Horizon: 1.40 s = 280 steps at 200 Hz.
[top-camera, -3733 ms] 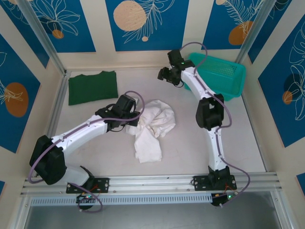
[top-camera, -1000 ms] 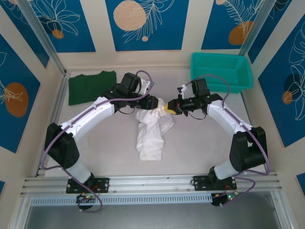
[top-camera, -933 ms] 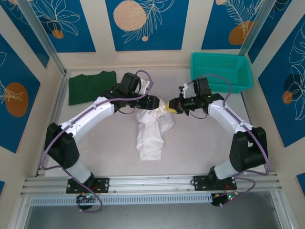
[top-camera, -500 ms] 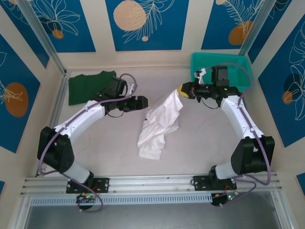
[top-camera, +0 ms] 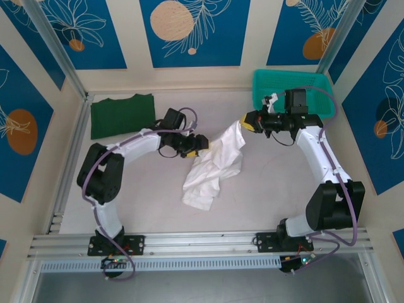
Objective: Fold and stack the t-shirts
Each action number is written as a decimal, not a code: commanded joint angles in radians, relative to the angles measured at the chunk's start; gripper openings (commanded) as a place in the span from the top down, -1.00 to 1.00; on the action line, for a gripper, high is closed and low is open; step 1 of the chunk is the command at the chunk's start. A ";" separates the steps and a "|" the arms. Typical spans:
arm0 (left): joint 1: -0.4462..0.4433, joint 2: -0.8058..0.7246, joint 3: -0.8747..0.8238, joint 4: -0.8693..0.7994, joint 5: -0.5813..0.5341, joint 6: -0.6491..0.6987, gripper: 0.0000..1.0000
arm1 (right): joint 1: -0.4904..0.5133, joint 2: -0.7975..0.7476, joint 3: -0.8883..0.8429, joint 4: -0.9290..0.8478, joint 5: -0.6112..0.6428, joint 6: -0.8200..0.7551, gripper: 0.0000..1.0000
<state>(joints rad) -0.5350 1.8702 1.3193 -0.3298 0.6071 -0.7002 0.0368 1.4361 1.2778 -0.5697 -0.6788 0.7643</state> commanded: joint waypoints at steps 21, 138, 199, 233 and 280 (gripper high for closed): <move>-0.006 0.092 0.057 0.109 0.045 -0.064 0.66 | -0.032 -0.060 0.032 -0.065 -0.023 -0.034 1.00; 0.025 -0.012 0.946 -0.006 -0.199 0.189 1.00 | -0.008 -0.006 0.641 -0.103 0.240 -0.037 1.00; 0.064 -0.135 1.068 -0.003 -0.250 0.337 1.00 | 0.040 -0.026 0.788 -0.072 0.381 -0.150 1.00; 0.071 -0.178 0.999 -0.037 -0.297 0.354 1.00 | 0.057 -0.022 0.718 -0.081 0.374 -0.142 1.00; 0.070 -0.257 1.007 -0.020 -0.364 0.424 1.00 | 0.149 -0.021 0.768 -0.099 0.381 -0.206 1.00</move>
<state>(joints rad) -0.4747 1.6840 2.3135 -0.3950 0.3027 -0.3386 0.1467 1.4319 1.9957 -0.6674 -0.3164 0.6174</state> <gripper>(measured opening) 0.041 0.066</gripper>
